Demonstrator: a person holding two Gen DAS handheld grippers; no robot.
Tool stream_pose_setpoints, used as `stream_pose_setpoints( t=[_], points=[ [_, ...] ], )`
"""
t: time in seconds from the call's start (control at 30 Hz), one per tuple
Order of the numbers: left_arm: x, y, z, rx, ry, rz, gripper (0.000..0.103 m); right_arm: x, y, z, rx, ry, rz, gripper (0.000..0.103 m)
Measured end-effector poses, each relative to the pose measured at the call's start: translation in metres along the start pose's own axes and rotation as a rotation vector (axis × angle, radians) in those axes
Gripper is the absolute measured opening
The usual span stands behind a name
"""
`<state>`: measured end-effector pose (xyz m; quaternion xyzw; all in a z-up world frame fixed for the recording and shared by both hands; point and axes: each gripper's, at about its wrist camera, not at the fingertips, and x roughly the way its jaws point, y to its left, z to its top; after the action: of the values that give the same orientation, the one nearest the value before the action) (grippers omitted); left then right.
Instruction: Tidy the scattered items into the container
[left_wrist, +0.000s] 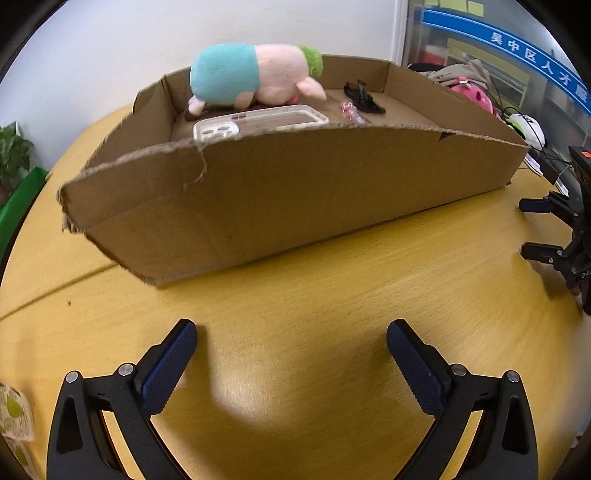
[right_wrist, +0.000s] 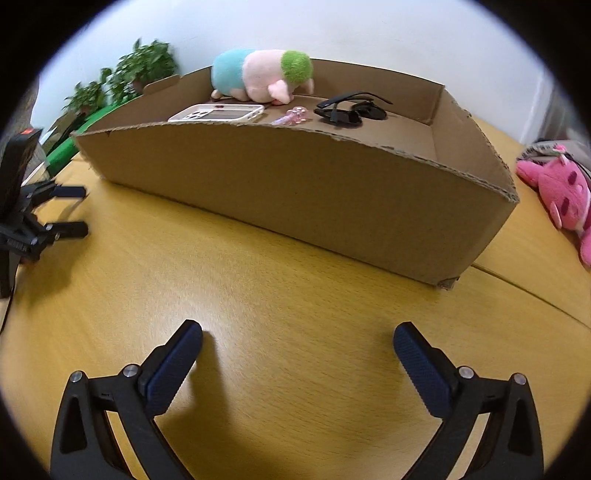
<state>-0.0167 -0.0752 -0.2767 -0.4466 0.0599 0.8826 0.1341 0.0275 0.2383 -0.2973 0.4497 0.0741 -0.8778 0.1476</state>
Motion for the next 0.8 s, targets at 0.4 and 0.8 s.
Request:
stream_pose_setpoints(
  t=[0.4, 0.8],
  points=[
    [0.003, -0.005, 0.000, -0.025, -0.002, 0.006, 0.103, 0.003, -0.024, 0.000, 0.048, 0.000, -0.035, 0.103],
    [0.003, -0.009, -0.001, 0.010, -0.001, -0.021, 0.103, 0.003, -0.025, 0.000, 0.048, -0.002, -0.034, 0.103]
  ],
)
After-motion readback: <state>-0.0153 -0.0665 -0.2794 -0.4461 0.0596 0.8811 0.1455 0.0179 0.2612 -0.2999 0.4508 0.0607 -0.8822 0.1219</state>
